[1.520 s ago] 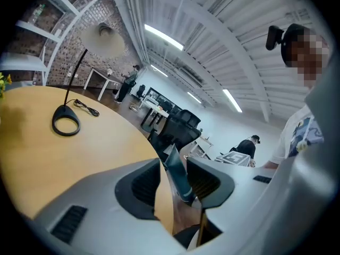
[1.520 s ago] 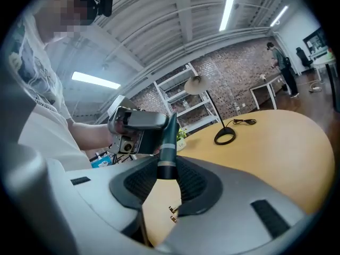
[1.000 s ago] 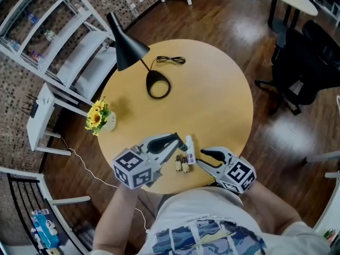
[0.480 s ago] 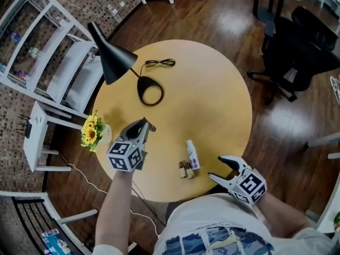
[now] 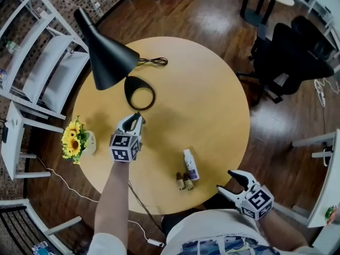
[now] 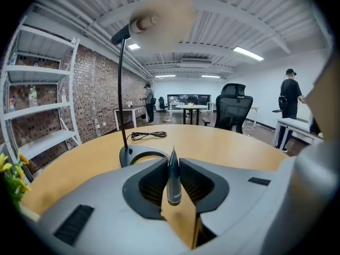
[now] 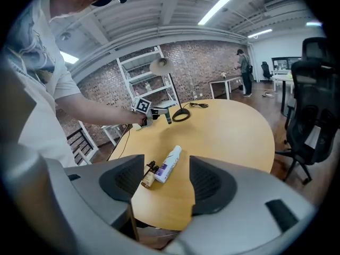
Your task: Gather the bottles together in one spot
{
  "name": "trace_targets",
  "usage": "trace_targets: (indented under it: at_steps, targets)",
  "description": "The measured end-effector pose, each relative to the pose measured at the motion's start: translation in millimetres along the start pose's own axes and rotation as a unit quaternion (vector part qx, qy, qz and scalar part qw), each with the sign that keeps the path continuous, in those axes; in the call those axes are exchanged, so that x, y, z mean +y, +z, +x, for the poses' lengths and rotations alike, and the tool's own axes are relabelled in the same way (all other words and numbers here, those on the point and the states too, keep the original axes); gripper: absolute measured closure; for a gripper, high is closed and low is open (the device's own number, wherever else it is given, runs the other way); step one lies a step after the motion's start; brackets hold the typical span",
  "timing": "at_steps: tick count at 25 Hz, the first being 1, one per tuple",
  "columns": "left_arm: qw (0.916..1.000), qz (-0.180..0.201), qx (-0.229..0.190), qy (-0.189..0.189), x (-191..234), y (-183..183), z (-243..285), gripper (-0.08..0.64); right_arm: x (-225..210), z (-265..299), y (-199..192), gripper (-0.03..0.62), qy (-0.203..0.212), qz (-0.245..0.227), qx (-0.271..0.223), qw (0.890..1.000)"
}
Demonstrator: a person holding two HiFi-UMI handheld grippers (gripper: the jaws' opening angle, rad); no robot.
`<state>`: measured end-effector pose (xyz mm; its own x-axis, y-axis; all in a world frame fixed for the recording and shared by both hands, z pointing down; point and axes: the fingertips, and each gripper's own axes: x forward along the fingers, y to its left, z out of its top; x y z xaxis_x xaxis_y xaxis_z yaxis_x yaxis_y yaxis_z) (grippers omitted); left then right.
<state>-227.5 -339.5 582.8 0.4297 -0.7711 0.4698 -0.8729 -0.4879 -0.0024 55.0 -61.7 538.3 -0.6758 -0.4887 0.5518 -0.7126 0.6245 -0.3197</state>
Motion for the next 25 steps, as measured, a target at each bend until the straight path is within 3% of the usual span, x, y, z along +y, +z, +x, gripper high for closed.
trace_targets:
  at_steps: [5,14,25]
  targets:
    - [0.9999,-0.002,-0.014,-0.002,18.8,-16.3,13.6,0.494,2.9,14.5,-1.5,0.299,-0.023,0.01,0.015,1.0]
    - [0.9997,0.008,-0.015,-0.017,13.2,-20.1,15.5,0.495,13.6,28.4,4.2,0.299,-0.017,0.008,0.019,1.0]
    - [0.9998,0.018,-0.005,-0.003,9.2,-8.4,-0.1,0.419,11.6,19.9,1.4,0.299,-0.005,0.005,0.014,1.0]
